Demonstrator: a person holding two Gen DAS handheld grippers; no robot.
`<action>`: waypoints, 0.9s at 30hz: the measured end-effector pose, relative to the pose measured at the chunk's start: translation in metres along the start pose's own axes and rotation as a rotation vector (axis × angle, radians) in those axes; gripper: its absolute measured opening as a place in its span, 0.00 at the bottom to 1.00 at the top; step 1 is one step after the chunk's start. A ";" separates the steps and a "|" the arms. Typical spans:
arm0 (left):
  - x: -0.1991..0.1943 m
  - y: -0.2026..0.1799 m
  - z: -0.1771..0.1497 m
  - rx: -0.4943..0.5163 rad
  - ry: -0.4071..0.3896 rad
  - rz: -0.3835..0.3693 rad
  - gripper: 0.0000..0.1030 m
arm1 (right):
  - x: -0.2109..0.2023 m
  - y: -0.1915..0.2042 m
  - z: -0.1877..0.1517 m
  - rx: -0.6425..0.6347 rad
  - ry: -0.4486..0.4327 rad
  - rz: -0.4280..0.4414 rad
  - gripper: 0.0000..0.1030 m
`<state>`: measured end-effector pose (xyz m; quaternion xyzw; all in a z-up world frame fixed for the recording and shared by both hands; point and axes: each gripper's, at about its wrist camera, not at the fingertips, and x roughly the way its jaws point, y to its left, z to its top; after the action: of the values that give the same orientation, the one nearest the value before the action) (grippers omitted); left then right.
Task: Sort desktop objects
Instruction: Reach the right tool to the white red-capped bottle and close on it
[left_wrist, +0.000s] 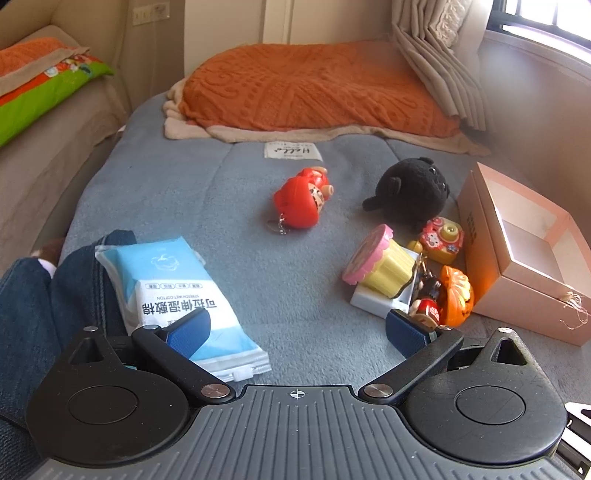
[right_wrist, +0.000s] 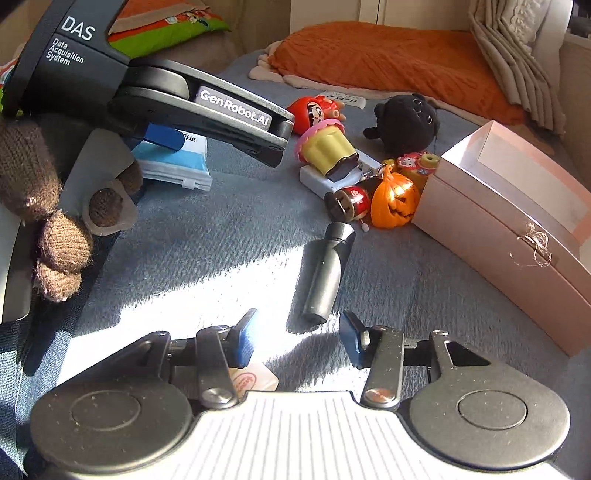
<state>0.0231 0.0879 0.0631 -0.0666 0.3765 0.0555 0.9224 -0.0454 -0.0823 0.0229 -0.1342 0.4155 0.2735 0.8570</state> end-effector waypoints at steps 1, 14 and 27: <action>0.000 0.000 0.000 0.001 -0.001 -0.001 1.00 | -0.001 0.000 -0.002 0.011 0.012 0.007 0.45; 0.001 0.004 0.000 -0.019 0.006 0.006 1.00 | -0.045 0.044 -0.029 -0.174 0.015 0.182 0.47; 0.000 0.003 -0.002 0.000 0.007 0.012 1.00 | -0.054 0.078 -0.056 -0.423 0.155 0.326 0.24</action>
<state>0.0209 0.0901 0.0613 -0.0646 0.3800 0.0610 0.9207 -0.1533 -0.0635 0.0304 -0.2620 0.4296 0.4773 0.7204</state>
